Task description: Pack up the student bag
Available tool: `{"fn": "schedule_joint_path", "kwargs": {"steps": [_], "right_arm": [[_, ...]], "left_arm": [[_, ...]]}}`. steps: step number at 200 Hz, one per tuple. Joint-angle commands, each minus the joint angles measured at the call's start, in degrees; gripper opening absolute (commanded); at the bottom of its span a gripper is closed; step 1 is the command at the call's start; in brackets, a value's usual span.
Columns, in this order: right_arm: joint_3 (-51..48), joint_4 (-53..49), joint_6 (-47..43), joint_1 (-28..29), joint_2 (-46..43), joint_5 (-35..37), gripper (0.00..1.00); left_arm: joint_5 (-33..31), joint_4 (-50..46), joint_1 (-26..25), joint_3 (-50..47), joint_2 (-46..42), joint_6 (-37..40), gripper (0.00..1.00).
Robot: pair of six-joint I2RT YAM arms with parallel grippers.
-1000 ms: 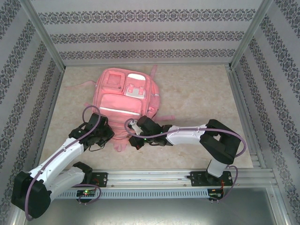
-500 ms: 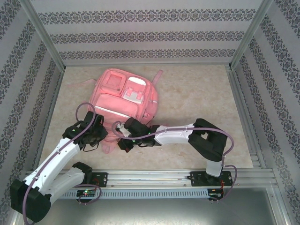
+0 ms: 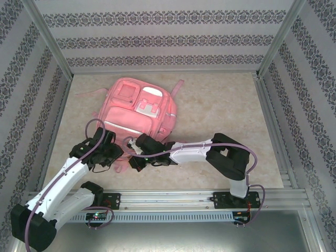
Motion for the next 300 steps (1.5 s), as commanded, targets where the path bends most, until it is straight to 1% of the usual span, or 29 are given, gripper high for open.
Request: {"fn": "schedule_joint_path", "kwargs": {"steps": [1, 19, 65, 85, 117, 128, 138, 162, 251, 300], "right_arm": [[1.02, 3.05, 0.75, 0.13, 1.27, 1.42, 0.00], [0.92, 3.42, 0.90, 0.13, 1.37, 1.10, 0.00], [0.32, 3.57, 0.66, 0.10, 1.00, 0.99, 0.00], [-0.21, 3.39, 0.54, 0.04, 0.49, 1.47, 0.00], [-1.56, 2.19, -0.25, -0.39, -0.57, 2.83, 0.00], [-2.18, 1.79, -0.58, -0.52, -1.09, 3.40, 0.00], [-2.74, 1.40, -0.75, -0.74, -1.56, 3.95, 0.00], [-4.05, 0.99, -1.13, -1.32, -2.75, 4.66, 0.00], [-10.69, 0.72, -2.02, -3.71, -7.08, 6.58, 0.00], [-11.84, -0.43, -2.56, -4.70, -7.86, 6.83, 0.00]], "left_arm": [[3.10, 3.89, -0.26, -1.94, -0.54, -4.91, 0.39], [3.20, 5.84, -0.38, -3.03, -0.44, -5.87, 0.39], [1.08, 12.47, -0.41, -3.88, 2.09, -6.54, 0.39], [1.17, 14.40, -0.42, -4.02, 4.44, -6.52, 0.33], [0.14, 14.73, -0.35, -4.87, 4.82, -5.99, 0.12], [-0.74, 14.03, -0.26, -4.90, 4.13, -5.67, 0.07], [-1.44, 13.33, -0.22, -4.83, 3.58, -5.23, 0.04], [-2.52, 11.47, 0.24, -4.26, 2.94, -4.63, 0.04], [-2.37, 9.83, 2.08, -3.29, 1.94, -2.57, 0.04], [-2.72, 8.87, 2.50, -3.14, 1.27, -1.63, 0.04]]}}
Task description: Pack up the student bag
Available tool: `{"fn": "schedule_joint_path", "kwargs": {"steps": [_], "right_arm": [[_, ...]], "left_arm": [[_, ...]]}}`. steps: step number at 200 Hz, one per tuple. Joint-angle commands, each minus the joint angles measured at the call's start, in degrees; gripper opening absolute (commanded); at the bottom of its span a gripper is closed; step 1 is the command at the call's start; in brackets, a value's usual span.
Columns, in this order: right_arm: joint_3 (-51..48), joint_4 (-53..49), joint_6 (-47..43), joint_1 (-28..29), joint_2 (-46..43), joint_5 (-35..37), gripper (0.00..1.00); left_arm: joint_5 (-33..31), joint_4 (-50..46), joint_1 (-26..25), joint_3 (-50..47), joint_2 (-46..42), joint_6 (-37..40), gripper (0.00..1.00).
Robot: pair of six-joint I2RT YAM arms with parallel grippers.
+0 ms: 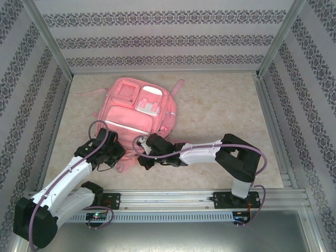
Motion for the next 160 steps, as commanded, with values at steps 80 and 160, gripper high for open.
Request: {"fn": "schedule_joint_path", "kwargs": {"steps": [80, 160], "right_arm": [[-3.46, -7.36, -1.11, -1.97, -3.94, 3.00, 0.00], [-0.46, -5.10, 0.48, -1.36, -3.04, 0.44, 0.00]], "left_arm": [[-6.05, -3.28, 2.19, 1.68, -1.78, 3.49, 0.03], [-2.58, -6.85, -3.31, 5.40, -3.44, -3.75, 0.43]]}}
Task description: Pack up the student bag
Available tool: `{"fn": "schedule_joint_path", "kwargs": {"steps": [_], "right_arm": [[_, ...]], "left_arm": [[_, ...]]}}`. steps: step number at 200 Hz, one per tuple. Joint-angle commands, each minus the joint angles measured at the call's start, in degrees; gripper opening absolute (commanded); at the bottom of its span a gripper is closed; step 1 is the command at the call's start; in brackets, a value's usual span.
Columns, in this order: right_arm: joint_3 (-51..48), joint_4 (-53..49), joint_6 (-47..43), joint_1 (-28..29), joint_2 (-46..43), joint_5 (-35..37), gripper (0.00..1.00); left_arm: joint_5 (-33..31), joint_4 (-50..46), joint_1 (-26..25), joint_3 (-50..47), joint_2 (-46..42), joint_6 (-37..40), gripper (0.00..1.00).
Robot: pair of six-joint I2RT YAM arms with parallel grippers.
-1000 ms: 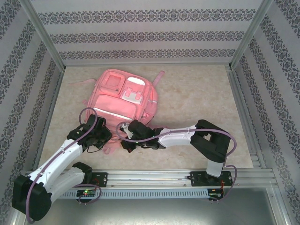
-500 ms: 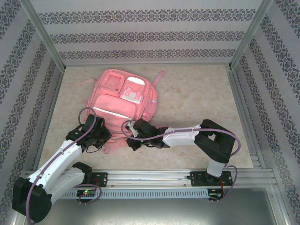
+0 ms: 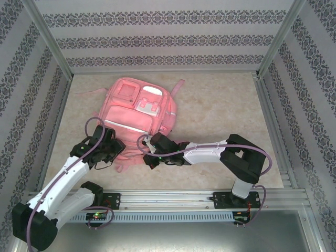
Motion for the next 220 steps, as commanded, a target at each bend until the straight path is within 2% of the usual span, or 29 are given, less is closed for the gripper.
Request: {"fn": "schedule_joint_path", "kwargs": {"steps": [1, 47, 99, 127, 172, 220], "right_arm": [[1.66, -1.12, 0.52, 0.00, -0.25, -0.85, 0.00], [1.52, -0.20, 0.48, 0.43, -0.25, -0.35, 0.00], [0.90, 0.85, 0.61, 0.69, -0.05, -0.19, 0.00], [1.04, 1.13, 0.53, 0.87, 0.10, -0.02, 0.00], [1.32, -0.38, -0.33, 0.88, -0.57, 1.66, 0.00], [0.47, -2.26, -1.50, 0.05, -2.04, 3.08, 0.00]], "left_arm": [[-0.59, -1.91, -3.25, 0.83, -1.48, -5.30, 0.43], [-3.10, 5.59, -11.18, -0.08, 2.37, -13.28, 0.44], [-5.95, 10.66, -12.24, -2.99, 5.91, -19.17, 0.44], [-5.89, 12.09, -12.16, -4.60, 6.27, -20.39, 0.32], [-10.62, 8.77, -11.72, -3.73, 4.04, -18.24, 0.12], [-11.60, 5.37, -8.24, -3.01, 2.75, -14.87, 0.06]]}}
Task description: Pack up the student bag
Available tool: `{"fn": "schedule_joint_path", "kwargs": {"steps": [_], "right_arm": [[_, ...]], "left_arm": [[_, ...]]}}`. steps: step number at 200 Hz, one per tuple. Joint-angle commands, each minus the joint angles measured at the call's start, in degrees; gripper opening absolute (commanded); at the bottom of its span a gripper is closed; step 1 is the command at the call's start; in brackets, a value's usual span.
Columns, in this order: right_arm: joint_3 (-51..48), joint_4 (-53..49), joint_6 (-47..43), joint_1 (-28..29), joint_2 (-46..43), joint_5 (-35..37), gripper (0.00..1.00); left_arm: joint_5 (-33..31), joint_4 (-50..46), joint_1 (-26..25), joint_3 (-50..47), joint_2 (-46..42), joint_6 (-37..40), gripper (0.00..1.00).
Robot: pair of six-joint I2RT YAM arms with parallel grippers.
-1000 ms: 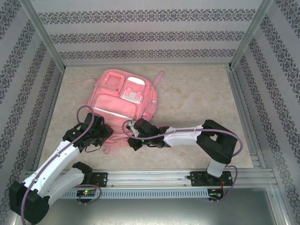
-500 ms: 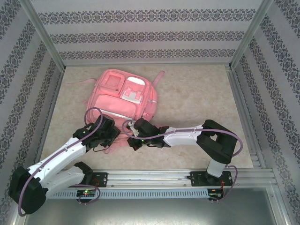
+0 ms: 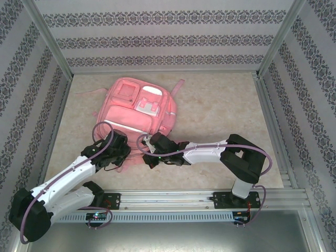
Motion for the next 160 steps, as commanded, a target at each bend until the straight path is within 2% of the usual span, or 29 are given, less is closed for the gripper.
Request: {"fn": "schedule_joint_path", "kwargs": {"steps": [1, 126, 148, 160], "right_arm": [[0.04, -2.24, -1.43, -0.11, -2.07, 1.98, 0.00], [-5.51, -0.27, -2.57, -5.44, -3.73, 2.01, 0.00], [-4.09, 1.86, -1.82, -4.79, -2.56, -1.81, 0.00], [-2.80, 2.26, -1.65, -3.78, -1.92, -1.97, 0.00]], "left_arm": [[-4.38, -3.62, 2.20, 0.96, -1.22, 2.77, 0.06], [-3.20, -7.82, 9.80, 1.16, -3.86, 10.08, 0.08], [-3.02, -8.99, 10.83, 2.66, -3.39, 12.73, 0.13], [-3.19, -10.84, 10.82, 4.34, -3.04, 14.22, 0.20]]}}
